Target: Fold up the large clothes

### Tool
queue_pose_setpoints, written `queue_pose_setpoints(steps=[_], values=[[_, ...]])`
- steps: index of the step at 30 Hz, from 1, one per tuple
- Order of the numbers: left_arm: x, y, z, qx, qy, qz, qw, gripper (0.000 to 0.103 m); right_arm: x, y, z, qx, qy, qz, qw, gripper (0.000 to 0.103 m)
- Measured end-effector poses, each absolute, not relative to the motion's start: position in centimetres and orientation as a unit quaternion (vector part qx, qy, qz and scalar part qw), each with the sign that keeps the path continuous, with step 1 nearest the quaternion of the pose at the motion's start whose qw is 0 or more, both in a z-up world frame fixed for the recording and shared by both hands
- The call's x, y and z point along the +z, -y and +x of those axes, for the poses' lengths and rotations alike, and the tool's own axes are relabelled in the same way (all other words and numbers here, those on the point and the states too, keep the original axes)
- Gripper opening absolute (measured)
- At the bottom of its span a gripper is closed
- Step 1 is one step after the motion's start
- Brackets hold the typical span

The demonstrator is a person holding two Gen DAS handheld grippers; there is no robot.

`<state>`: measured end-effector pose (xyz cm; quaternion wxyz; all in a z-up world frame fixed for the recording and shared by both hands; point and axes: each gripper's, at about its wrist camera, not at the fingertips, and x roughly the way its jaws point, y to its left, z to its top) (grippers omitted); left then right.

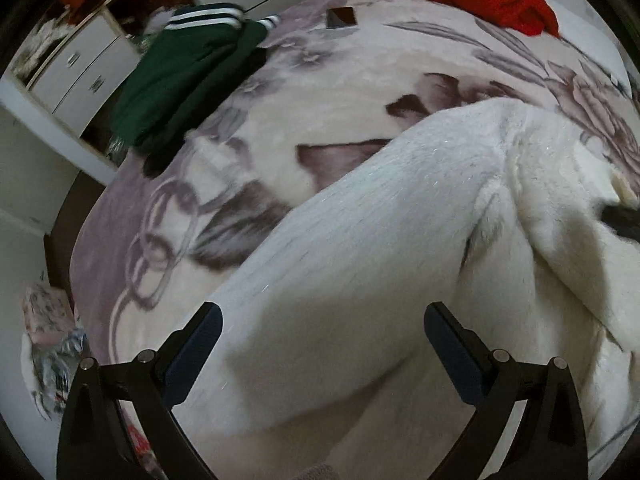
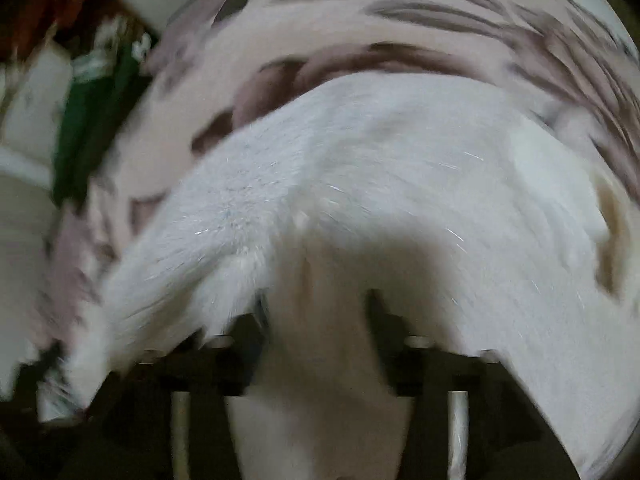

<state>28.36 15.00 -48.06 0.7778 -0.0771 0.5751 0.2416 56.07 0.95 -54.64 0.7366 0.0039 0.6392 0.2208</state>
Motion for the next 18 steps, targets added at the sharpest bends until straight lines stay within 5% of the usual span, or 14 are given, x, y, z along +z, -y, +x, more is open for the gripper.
queue_pose_setpoints(steps=[4, 13, 16, 18], values=[[-47.7, -15.9, 24.3, 0.272, -0.597, -0.087, 0.75, 0.103, -52.2, 10.7, 50.3, 0.086, -0.654, 0.009, 0.752, 0.059], [-50.7, -16.8, 19.4, 0.324, -0.64, -0.085, 0.692, 0.103, -60.7, 27.1, 41.5, -0.103, -0.686, -0.048, 0.718, 0.057], [-51.6, -17.1, 18.7, 0.333, -0.645, -0.095, 0.681, 0.103, -61.9, 33.8, 42.1, -0.181, -0.66, 0.076, 0.726, 0.042], [-51.9, -17.6, 18.2, 0.336, -0.648, -0.112, 0.674, 0.103, -62.8, 37.2, 41.5, -0.235, -0.645, 0.12, 0.717, 0.044]])
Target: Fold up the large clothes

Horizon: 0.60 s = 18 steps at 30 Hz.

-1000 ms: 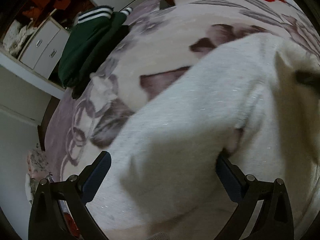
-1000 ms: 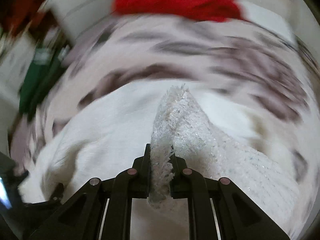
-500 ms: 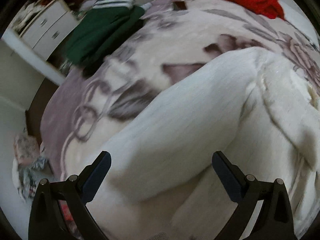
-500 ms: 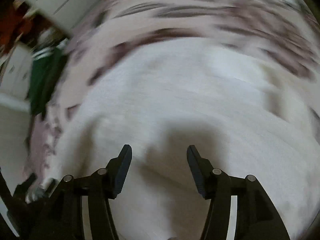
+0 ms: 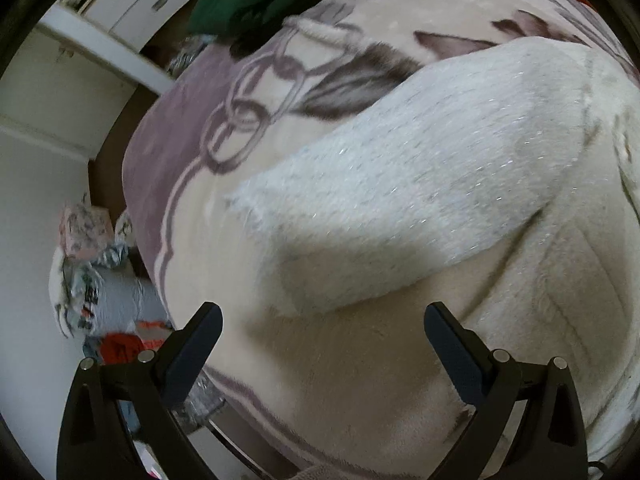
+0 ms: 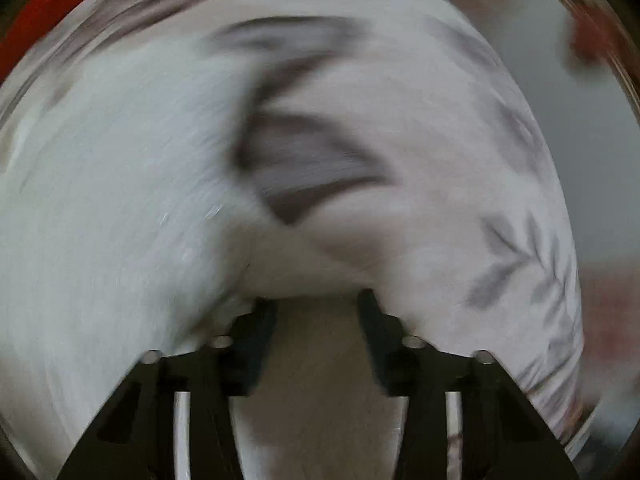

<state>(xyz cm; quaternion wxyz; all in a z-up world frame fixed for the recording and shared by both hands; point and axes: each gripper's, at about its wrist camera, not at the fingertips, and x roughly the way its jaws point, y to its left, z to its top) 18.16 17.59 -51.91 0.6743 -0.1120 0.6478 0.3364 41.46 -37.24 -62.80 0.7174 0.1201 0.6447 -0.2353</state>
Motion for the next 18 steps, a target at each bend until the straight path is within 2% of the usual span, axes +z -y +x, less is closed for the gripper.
queue_pose_setpoints(steps=[2, 5, 10, 12, 14, 16, 17, 18], values=[[-52.1, -18.2, 17.1, 0.336, -0.65, -0.158, 0.664, 0.103, -63.6, 38.5, 40.3, -0.218, -0.662, 0.171, 0.696, 0.044], [-52.5, -20.0, 15.3, 0.317, -0.635, -0.267, 0.652, 0.103, -61.2, 37.4, 38.3, -0.18, -0.665, 0.142, 0.711, 0.046], [-54.8, -23.1, 12.3, 0.269, -0.554, -0.46, 0.64, 0.103, -57.7, 35.5, 33.8, -0.127, -0.671, 0.165, 0.712, 0.051], [-56.7, -24.0, 11.9, 0.26, -0.526, -0.507, 0.631, 0.101, -57.4, 33.7, 32.1, -0.1, -0.679, 0.178, 0.705, 0.051], [-58.8, -25.2, 11.8, 0.266, -0.492, -0.547, 0.623, 0.089, -57.4, 31.7, 31.0, -0.069, -0.682, 0.181, 0.705, 0.051], [-60.3, -26.7, 12.0, 0.307, -0.467, -0.554, 0.617, 0.062, -57.7, 28.6, 29.7, -0.035, -0.684, 0.169, 0.709, 0.051], [-60.5, -27.3, 12.1, 0.323, -0.458, -0.553, 0.617, 0.054, -57.9, 27.5, 29.2, -0.027, -0.684, 0.165, 0.71, 0.051], [-60.6, -28.0, 12.3, 0.339, -0.45, -0.55, 0.617, 0.041, -58.0, 25.9, 28.9, -0.016, -0.685, 0.164, 0.709, 0.051]])
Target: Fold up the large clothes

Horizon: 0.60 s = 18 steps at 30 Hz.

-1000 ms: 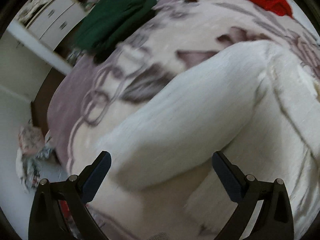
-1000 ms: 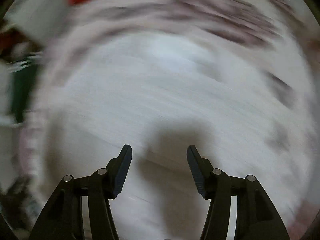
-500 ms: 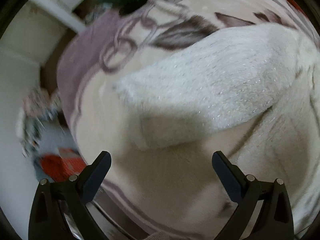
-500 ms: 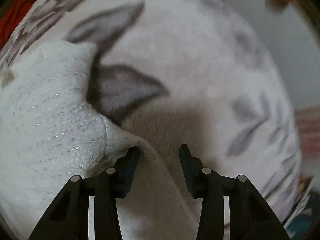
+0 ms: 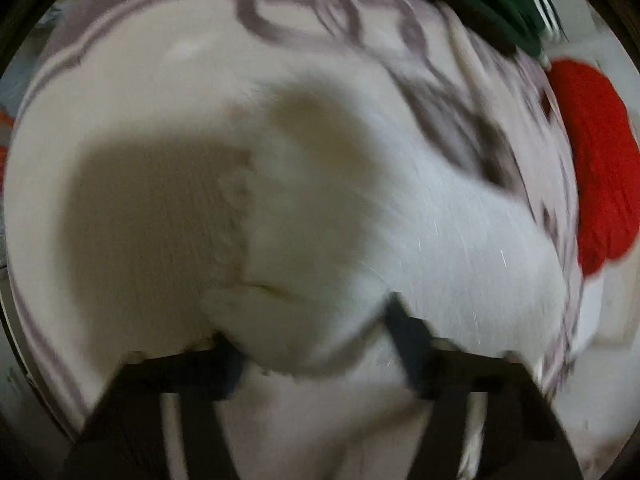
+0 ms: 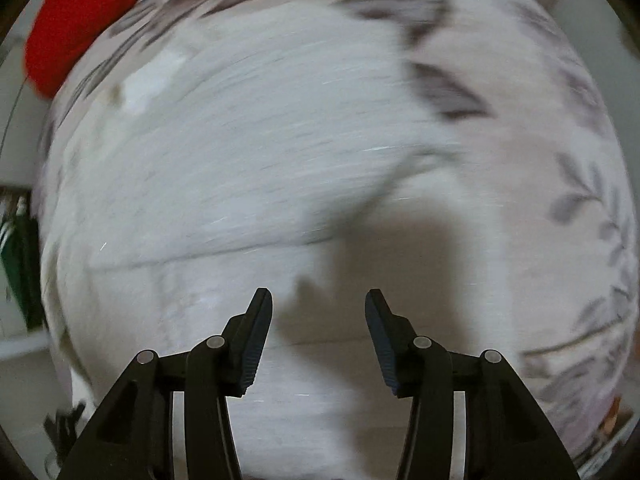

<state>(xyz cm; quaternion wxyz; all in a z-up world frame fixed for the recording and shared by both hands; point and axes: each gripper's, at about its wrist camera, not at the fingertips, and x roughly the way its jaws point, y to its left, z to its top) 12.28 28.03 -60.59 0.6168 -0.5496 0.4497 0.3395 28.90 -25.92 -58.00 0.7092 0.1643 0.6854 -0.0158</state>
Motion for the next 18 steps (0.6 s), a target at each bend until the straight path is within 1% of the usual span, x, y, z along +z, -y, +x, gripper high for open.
queue_pose_setpoints(steps=[1, 3, 4, 7, 10, 13, 16, 18], values=[[-60.4, -29.0, 12.7, 0.355, -0.437, -0.546, 0.62, 0.032, -58.3, 24.5, 28.4, -0.004, -0.686, 0.166, 0.709, 0.051], [-59.8, -30.6, 13.5, 0.372, -0.423, -0.533, 0.631, 0.022, -57.9, 22.5, 29.0, 0.004, -0.684, 0.159, 0.711, 0.051], [-59.4, -31.6, 13.9, 0.38, -0.418, -0.525, 0.636, 0.019, -57.6, 22.0, 29.5, 0.006, -0.682, 0.156, 0.714, 0.051], [-57.0, -35.1, 15.9, 0.387, -0.401, -0.495, 0.667, 0.013, -56.1, 19.5, 32.0, 0.021, -0.669, 0.143, 0.729, 0.051], [-54.9, -38.3, 18.4, 0.375, -0.396, -0.464, 0.698, 0.013, -55.0, 16.3, 33.6, 0.045, -0.659, 0.134, 0.738, 0.051], [-53.0, -39.6, 20.9, 0.359, -0.403, -0.427, 0.725, 0.013, -54.6, 13.2, 36.3, 0.067, -0.656, 0.143, 0.738, 0.051], [-51.3, -40.3, 23.9, 0.344, -0.411, -0.385, 0.751, 0.012, -55.4, 10.7, 40.2, 0.09, -0.651, 0.156, 0.738, 0.051], [-50.4, -40.1, 25.0, 0.337, -0.415, -0.357, 0.766, 0.012, -56.5, 8.0, 43.0, 0.091, -0.661, 0.177, 0.724, 0.051]])
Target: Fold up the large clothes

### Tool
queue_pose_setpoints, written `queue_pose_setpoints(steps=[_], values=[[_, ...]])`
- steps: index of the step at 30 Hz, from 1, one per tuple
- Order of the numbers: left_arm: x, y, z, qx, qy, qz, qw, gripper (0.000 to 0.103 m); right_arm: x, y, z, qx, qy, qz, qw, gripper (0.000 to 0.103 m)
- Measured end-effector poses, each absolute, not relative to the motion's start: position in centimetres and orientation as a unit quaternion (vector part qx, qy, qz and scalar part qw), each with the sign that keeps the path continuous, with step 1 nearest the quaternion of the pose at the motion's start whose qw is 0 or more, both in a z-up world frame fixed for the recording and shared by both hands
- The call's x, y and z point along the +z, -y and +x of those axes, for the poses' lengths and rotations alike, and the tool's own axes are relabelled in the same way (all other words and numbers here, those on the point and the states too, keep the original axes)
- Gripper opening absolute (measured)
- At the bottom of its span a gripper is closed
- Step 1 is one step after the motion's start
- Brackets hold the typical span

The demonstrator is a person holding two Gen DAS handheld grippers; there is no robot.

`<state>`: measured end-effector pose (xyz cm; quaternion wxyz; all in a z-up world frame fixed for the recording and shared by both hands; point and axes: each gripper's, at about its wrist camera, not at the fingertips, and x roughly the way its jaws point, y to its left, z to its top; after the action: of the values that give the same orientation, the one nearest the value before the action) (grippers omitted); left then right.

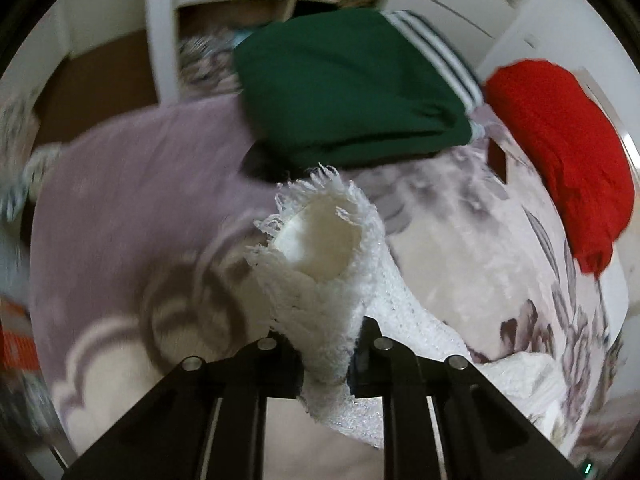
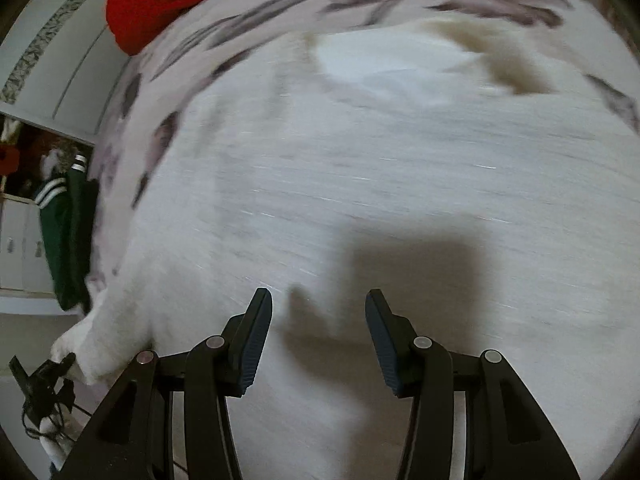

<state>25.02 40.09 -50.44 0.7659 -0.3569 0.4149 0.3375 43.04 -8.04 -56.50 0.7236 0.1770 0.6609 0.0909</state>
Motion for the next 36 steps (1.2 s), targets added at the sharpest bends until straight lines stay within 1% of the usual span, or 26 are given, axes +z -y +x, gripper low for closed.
queue_pose_setpoints(steps=[2, 5, 6, 7, 8, 9, 11, 13, 15, 16, 17, 18, 20, 21, 22, 26, 28, 30, 33, 34, 36], values=[[-49.8, -39.9, 26.2, 0.334, -0.419, -0.335, 0.775, 0.012, -57.7, 5.6, 43.7, 0.096, -0.683, 0.172, 0.704, 0.051], [-49.2, -39.5, 27.2, 0.332, -0.426, -0.313, 0.782, 0.012, -59.1, 2.3, 43.4, 0.068, -0.685, 0.093, 0.72, 0.051], [-48.9, -39.4, 27.4, 0.331, -0.427, -0.307, 0.783, 0.012, -59.3, 2.1, 43.2, 0.057, -0.682, 0.083, 0.724, 0.043], [-48.7, -39.2, 27.5, 0.331, -0.429, -0.299, 0.785, 0.012, -59.4, 1.8, 43.1, 0.046, -0.677, 0.077, 0.73, 0.03], [-48.5, -39.1, 27.5, 0.33, -0.429, -0.296, 0.787, 0.012, -59.1, 1.7, 42.9, 0.038, -0.673, 0.068, 0.735, 0.023], [-48.3, -39.0, 27.6, 0.329, -0.429, -0.292, 0.789, 0.012, -58.4, 1.4, 42.6, 0.035, -0.669, 0.066, 0.74, 0.019], [-47.9, -38.8, 27.6, 0.328, -0.429, -0.284, 0.792, 0.012, -55.5, 1.0, 41.8, 0.058, -0.643, 0.078, 0.759, 0.016], [-47.4, -38.3, 27.6, 0.329, -0.43, -0.274, 0.795, 0.012, -54.1, 0.4, 41.0, 0.08, -0.628, 0.069, 0.771, 0.016], [-46.5, -37.5, 28.0, 0.328, -0.43, -0.256, 0.801, 0.012, -56.4, -0.7, 40.6, 0.102, -0.662, 0.042, 0.741, 0.017], [-45.9, -36.9, 28.3, 0.328, -0.429, -0.241, 0.806, 0.012, -57.8, -0.6, 41.0, 0.107, -0.684, 0.045, 0.72, 0.02], [-45.2, -36.3, 28.7, 0.327, -0.427, -0.226, 0.812, 0.012, -58.6, 0.5, 40.9, 0.116, -0.693, 0.074, 0.708, 0.021], [-44.5, -35.6, 29.0, 0.324, -0.424, -0.211, 0.819, 0.012, -58.3, 1.6, 40.7, 0.132, -0.691, 0.103, 0.703, 0.026], [-42.9, -33.4, 30.4, 0.317, -0.421, -0.174, 0.832, 0.012, -56.9, 4.6, 40.2, 0.141, -0.684, 0.147, 0.7, 0.04], [-42.3, -32.3, 31.2, 0.309, -0.421, -0.157, 0.838, 0.012, -56.0, 6.3, 39.5, 0.136, -0.678, 0.158, 0.704, 0.054], [-41.7, -30.9, 32.0, 0.3, -0.421, -0.141, 0.844, 0.012, -55.1, 8.0, 38.8, 0.127, -0.673, 0.161, 0.711, 0.063], [-39.6, -22.9, 35.9, 0.243, -0.421, -0.076, 0.871, 0.012, -52.7, 14.0, 36.1, 0.048, -0.66, 0.086, 0.744, 0.065], [-38.8, -17.5, 37.9, 0.204, -0.417, -0.043, 0.885, 0.012, -52.4, 17.6, 34.2, 0.004, -0.659, 0.055, 0.75, 0.074], [-38.6, -12.2, 39.4, 0.167, -0.415, -0.013, 0.894, 0.012, -52.5, 21.3, 33.1, -0.053, -0.651, 0.009, 0.757, 0.075], [-39.0, -3.5, 41.2, 0.103, -0.416, 0.037, 0.903, 0.012, -52.3, 24.6, 32.6, -0.096, -0.641, -0.005, 0.762, 0.076], [-39.3, -0.2, 41.7, 0.081, -0.419, 0.051, 0.903, 0.011, -52.1, 26.9, 31.9, -0.108, -0.638, 0.004, 0.763, 0.079], [-40.1, 4.5, 42.3, 0.044, -0.428, 0.066, 0.9, 0.011, -52.2, 29.1, 33.2, -0.124, -0.638, 0.024, 0.759, 0.081]])
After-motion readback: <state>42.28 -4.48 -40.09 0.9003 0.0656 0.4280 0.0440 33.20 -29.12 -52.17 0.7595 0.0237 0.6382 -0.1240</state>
